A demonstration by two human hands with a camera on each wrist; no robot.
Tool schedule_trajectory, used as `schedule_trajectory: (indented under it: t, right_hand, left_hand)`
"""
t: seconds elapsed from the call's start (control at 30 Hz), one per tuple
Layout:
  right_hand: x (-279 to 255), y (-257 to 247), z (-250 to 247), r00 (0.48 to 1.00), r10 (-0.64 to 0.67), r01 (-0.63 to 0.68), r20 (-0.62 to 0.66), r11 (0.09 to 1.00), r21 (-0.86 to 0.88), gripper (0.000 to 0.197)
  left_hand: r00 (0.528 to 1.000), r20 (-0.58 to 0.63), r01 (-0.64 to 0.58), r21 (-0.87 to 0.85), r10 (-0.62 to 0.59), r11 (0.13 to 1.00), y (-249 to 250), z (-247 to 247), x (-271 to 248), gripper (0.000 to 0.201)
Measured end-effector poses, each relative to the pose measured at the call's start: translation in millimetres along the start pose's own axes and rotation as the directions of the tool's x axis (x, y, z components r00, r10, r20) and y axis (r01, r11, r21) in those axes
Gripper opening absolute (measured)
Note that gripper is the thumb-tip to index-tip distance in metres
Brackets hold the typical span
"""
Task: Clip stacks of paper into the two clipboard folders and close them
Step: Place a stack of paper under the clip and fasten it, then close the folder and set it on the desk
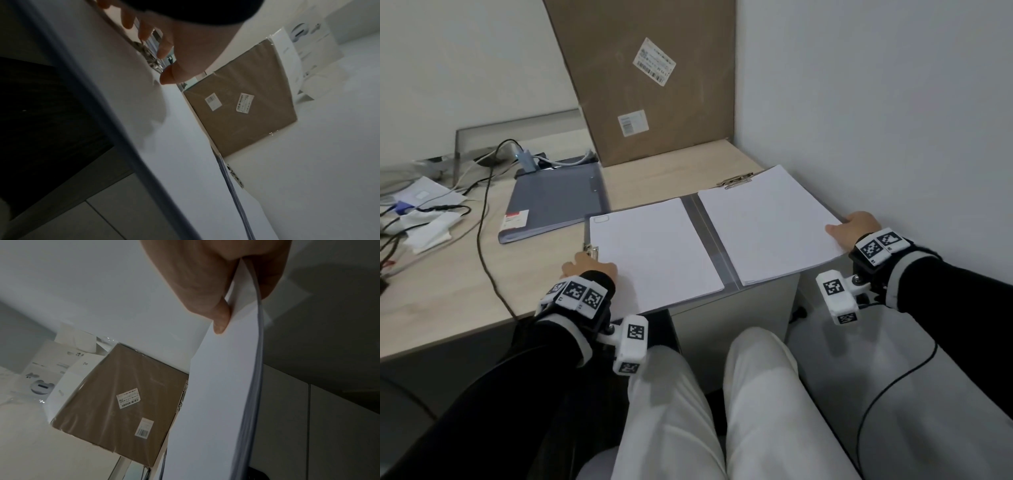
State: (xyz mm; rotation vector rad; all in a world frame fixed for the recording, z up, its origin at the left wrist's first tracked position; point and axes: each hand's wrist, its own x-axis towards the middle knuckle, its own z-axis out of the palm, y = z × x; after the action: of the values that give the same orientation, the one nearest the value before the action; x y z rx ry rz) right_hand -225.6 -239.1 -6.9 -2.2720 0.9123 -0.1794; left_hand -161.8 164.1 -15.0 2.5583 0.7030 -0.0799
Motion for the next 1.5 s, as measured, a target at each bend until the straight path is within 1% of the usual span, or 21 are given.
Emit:
schedule_trajectory:
  t: [0.07, 0.13, 0.23, 0.27, 0.33, 0.4, 0.43, 0.6, 0.7, 0.77, 0.83, 0.87, 0.93, 1.0, 1.07, 1.17, 1.23, 1.3, 1.37, 1.43, 1.5]
  right_hand:
    - [-1, 0, -1, 1.0, 0.006, -0.006, 0.006, 1.0, 0.001, 0.036]
    - [-2, -1, -3, 1.0, 0.011, -0.011, 0.009, 1.0, 0.007, 0.037]
    - [-4, 0, -4, 1.0, 0.006, -0.006, 0.005, 1.0, 0.025, 0.036]
    - [-4, 0, -4, 1.0, 0.002, -0.002, 0.001, 1.0, 0.03, 0.035]
    - [-4, 0, -5, 1.0, -0.008, 0.008, 0.0, 0.999, 0.035, 0.034]
    - [-5, 2, -7, 1.0, -0.022, 0.022, 0.008, 0.999, 0.039, 0.034]
    - [-5, 3, -8, 0.999, -0.031, 0.03, 0.011, 0.999, 0.045, 0.033]
    - [-8, 3, -13, 0.996, -0.088, 0.089, -0.015, 0.986, 0.139, 0.017]
    - [-8, -3, -18, 0.991, -0.123, 0.13, -0.053, 0.979, 0.155, 0.021]
    - [-8, -7, -21, 0.989, -0.122, 0.136, -0.083, 0.974, 0.182, 0.029]
    - [-7, -9, -23, 0.988, -0.116, 0.133, -0.104, 0.974, 0.182, 0.033]
    - [-6, -9, -24, 0.988, -0.111, 0.131, -0.111, 0.974, 0.187, 0.032]
    - [-3, -7, -27, 0.987, -0.1, 0.124, -0.125, 0.972, 0.202, 0.025]
    - [-1, -2, -31, 0.987, -0.087, 0.113, -0.134, 0.974, 0.196, 0.022]
    - [-1, 4, -32, 0.988, -0.067, 0.095, -0.138, 0.974, 0.205, 0.026]
    - [-2, 11, -30, 0.991, -0.046, 0.077, -0.127, 0.966, 0.249, 0.026]
    - [-2, 12, -25, 0.994, -0.035, 0.067, -0.108, 0.951, 0.301, 0.03]
    - [-3, 10, -20, 0.996, -0.029, 0.06, -0.088, 0.925, 0.374, 0.03]
    - [-5, 4, -15, 0.998, -0.044, 0.055, -0.035, 0.892, 0.449, 0.016]
    - [-7, -3, -11, 0.998, -0.059, 0.033, 0.036, 0.857, 0.514, 0.015]
    - [-9, -6, -9, 0.993, -0.077, 0.014, 0.089, 0.827, 0.562, 0.019]
  left_hand:
    - [0.999, -0.006, 0.045, -0.031, -0.045, 0.999, -1, -2, -3, 0.052]
    - [0.997, -0.007, 0.07, -0.09, -0.071, 0.993, 1, -5, -3, 0.055]
    - [0.993, 0.014, 0.121, -0.172, -0.12, 0.978, 3, -9, 5, 0.073]
    - [0.993, 0.02, 0.122, -0.203, -0.12, 0.972, 3, -13, 7, 0.074]
    - [0.99, 0.06, 0.138, -0.251, -0.126, 0.958, 4, -22, 4, 0.061]
    - [0.993, 0.098, 0.089, -0.234, -0.068, 0.968, 5, -32, 4, 0.047]
    - [0.993, 0.116, 0.061, -0.225, -0.035, 0.972, 7, -39, 0, 0.044]
    - [0.987, 0.113, -0.108, -0.07, 0.115, 0.992, 11, -69, -15, 0.042]
    - [0.978, 0.108, -0.165, -0.115, 0.178, 0.98, 17, -85, -22, 0.041]
    - [0.965, 0.091, -0.228, -0.168, 0.246, 0.959, 21, -95, -30, 0.041]
    - [0.963, 0.126, -0.199, -0.266, 0.238, 0.943, 25, -98, -38, 0.04]
    - [0.953, 0.14, -0.215, -0.318, 0.27, 0.924, 25, -98, -41, 0.041]
    - [0.945, 0.146, -0.199, -0.447, 0.291, 0.872, 28, -96, -40, 0.042]
    - [0.936, 0.147, -0.195, -0.538, 0.319, 0.82, 32, -94, -42, 0.033]
    - [0.927, 0.123, -0.191, -0.658, 0.354, 0.729, 42, -95, -50, 0.02]
    - [0.88, 0.117, -0.14, -0.862, 0.461, 0.487, 60, -96, -68, 0.016]
    - [0.811, 0.152, -0.1, -0.916, 0.565, 0.39, 73, -97, -78, 0.023]
    - [0.726, 0.216, -0.059, -0.927, 0.653, 0.372, 85, -95, -81, 0.042]
    - [0.644, 0.261, -0.06, -0.92, 0.719, 0.387, 93, -87, -86, 0.058]
    - [0.574, 0.269, -0.171, -0.884, 0.774, 0.434, 100, -74, -96, 0.073]
    - [0.547, 0.262, -0.348, -0.793, 0.795, 0.5, 107, -52, -104, 0.092]
